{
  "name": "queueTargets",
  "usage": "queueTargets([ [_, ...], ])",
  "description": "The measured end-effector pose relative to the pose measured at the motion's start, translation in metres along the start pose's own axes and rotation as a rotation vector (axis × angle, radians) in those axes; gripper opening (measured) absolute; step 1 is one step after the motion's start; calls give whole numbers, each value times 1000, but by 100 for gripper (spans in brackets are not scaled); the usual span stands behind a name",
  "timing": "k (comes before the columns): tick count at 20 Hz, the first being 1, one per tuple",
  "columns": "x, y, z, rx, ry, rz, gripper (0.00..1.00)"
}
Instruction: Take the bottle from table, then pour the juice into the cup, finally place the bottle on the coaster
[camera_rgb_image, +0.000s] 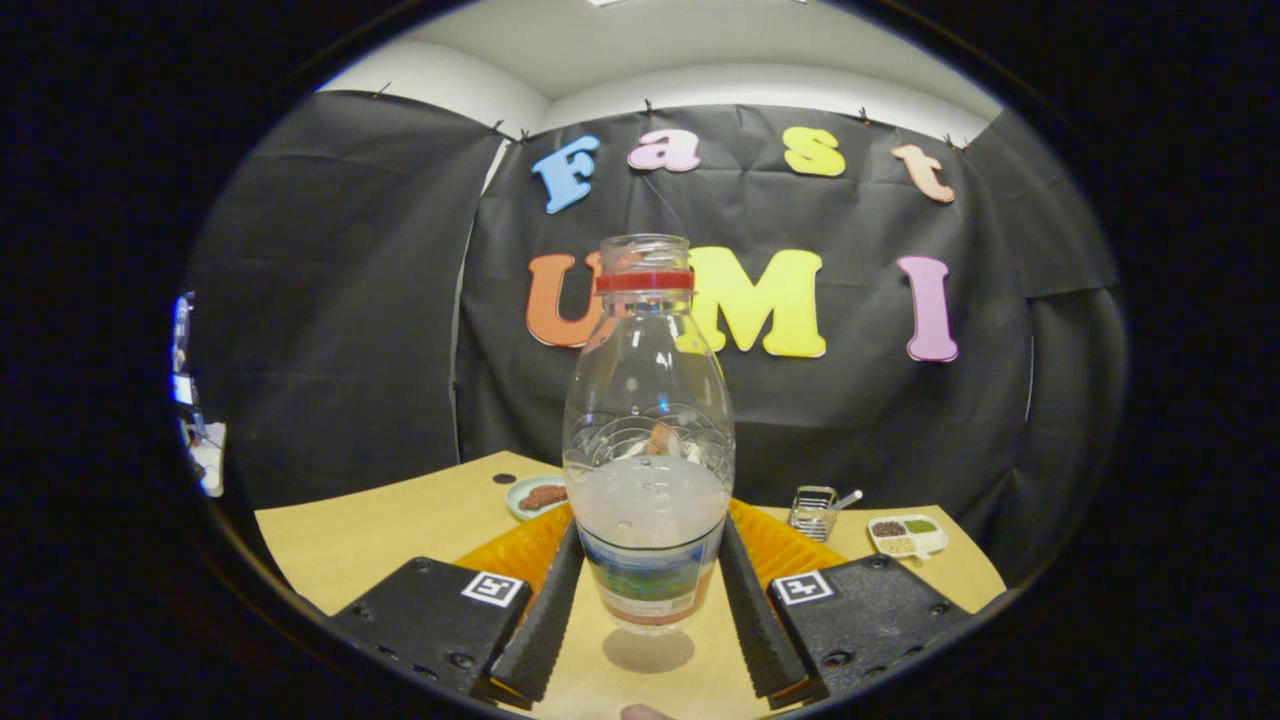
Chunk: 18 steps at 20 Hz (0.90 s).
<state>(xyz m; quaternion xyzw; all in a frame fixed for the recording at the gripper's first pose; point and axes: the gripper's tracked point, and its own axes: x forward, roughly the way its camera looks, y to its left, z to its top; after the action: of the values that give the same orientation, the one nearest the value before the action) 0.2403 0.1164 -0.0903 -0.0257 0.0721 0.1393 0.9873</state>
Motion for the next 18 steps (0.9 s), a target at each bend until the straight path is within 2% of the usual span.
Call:
queueTargets([
  [5, 25, -9, -50, 28, 81, -17, 76],
  [14, 41, -10, -124, 27, 183, -20, 77],
  [18, 47, -9, -130, 10, 172, -27, 77],
])
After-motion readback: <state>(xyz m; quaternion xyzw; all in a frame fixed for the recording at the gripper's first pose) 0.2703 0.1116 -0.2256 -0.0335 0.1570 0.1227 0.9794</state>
